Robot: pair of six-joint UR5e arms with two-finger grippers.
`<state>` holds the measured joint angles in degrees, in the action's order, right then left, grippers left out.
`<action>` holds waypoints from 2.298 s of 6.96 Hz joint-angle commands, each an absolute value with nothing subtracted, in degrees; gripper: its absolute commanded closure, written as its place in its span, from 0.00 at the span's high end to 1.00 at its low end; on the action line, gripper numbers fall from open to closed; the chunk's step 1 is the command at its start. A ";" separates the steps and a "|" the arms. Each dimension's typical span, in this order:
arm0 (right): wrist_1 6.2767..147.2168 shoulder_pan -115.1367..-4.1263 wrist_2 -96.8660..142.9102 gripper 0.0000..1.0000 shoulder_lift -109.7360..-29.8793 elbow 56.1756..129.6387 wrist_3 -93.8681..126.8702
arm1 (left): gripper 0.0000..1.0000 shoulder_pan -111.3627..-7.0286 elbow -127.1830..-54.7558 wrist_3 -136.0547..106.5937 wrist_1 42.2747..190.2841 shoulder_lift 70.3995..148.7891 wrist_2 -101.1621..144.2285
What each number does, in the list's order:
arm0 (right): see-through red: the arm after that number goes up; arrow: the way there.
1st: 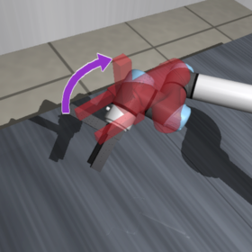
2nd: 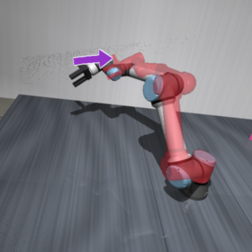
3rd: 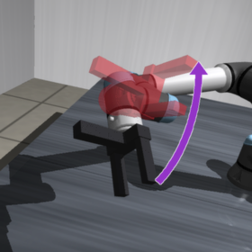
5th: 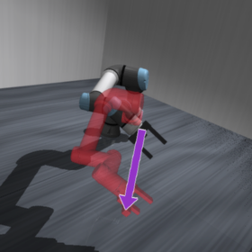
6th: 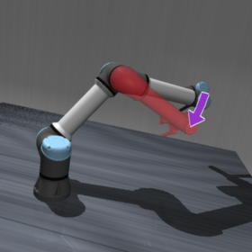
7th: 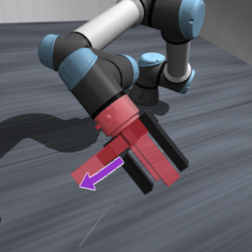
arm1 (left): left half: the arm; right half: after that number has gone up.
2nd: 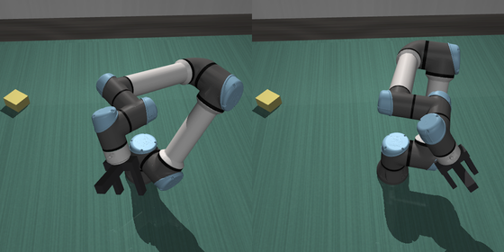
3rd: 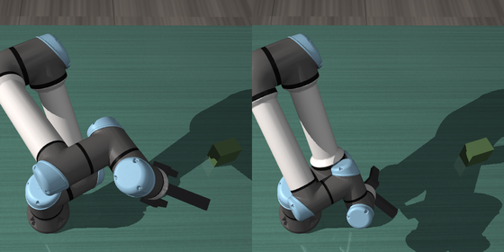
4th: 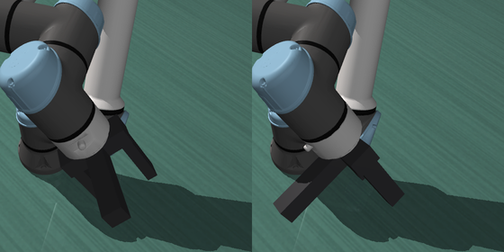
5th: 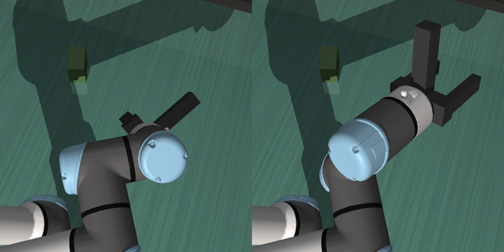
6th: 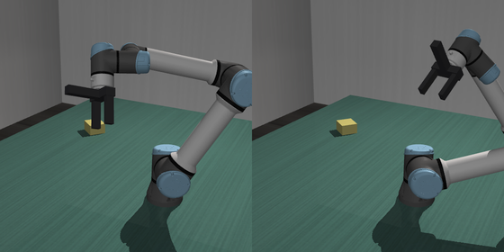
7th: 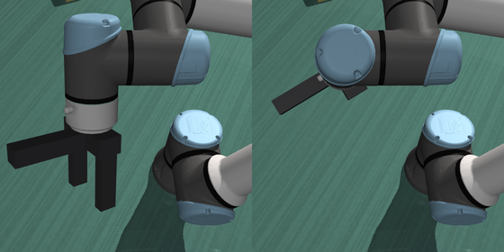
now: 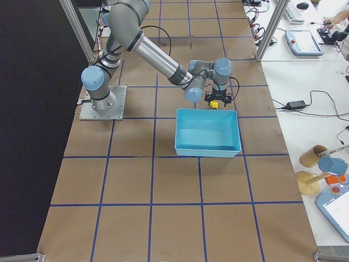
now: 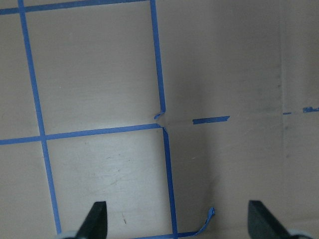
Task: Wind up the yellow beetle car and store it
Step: 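Lift the car with the right gripper and carry it over the bin, then lower the held car into the light-blue bin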
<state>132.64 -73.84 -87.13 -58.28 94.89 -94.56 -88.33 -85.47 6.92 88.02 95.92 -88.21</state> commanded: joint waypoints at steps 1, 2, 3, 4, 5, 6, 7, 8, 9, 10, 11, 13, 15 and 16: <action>132.71 -73.92 -87.45 0.54 -57.40 94.66 -93.87 | 1.00 -88.33 -85.52 6.86 88.07 95.54 -88.15; 132.71 -73.83 -87.63 0.30 -57.13 94.57 -93.87 | 1.00 -88.33 -85.52 6.86 88.07 95.62 -88.15; 132.54 -73.92 -87.54 0.28 -57.56 94.48 -93.61 | 1.00 -88.33 -85.52 6.86 88.07 95.54 -88.15; 131.84 -74.35 -86.93 0.23 -59.22 94.40 -91.78 | 1.00 -88.33 -85.52 6.86 88.07 95.54 -88.15; 128.36 -76.88 -86.92 0.23 -64.02 93.79 -88.10 | 1.00 -88.33 -85.52 6.86 88.07 95.54 -88.15; 117.79 -78.73 -87.10 0.23 -67.99 89.78 -86.41 | 1.00 -88.33 -85.52 6.86 88.07 95.54 -88.15; 105.59 -78.40 -87.27 0.22 -69.77 82.86 -86.66 | 1.00 -88.33 -85.60 6.86 88.15 95.54 -88.15; 101.82 -76.14 -87.62 0.22 -70.05 80.01 -87.62 | 1.00 -88.33 -85.61 6.86 88.15 95.45 -88.15; 101.60 -71.68 -86.84 0.22 -69.87 80.50 -92.06 | 1.00 -88.33 -85.61 6.86 88.15 95.36 -88.15; 101.60 -68.59 -86.92 0.22 -70.31 81.73 -97.33 | 1.00 -88.33 -85.69 6.94 88.15 95.36 -88.15; 102.21 -65.68 -87.10 0.22 -70.23 82.87 -102.86 | 1.00 -88.33 -85.69 6.86 88.24 95.27 -88.15; 105.26 -58.13 -86.75 0.22 -70.31 88.57 -110.97 | 1.00 -88.33 -85.69 6.86 88.24 95.27 -88.15; 107.92 -55.56 -87.01 0.22 -70.40 90.88 -111.72 | 1.00 -88.33 -85.69 6.86 88.33 95.19 -88.07; 107.84 -55.55 -87.62 0.22 -71.53 91.23 -99.53 | 1.00 -88.33 -85.69 6.94 88.33 95.19 -88.07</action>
<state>107.34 -56.15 -87.08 -70.65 90.55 -108.75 -88.33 -85.69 6.87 88.32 95.20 -88.08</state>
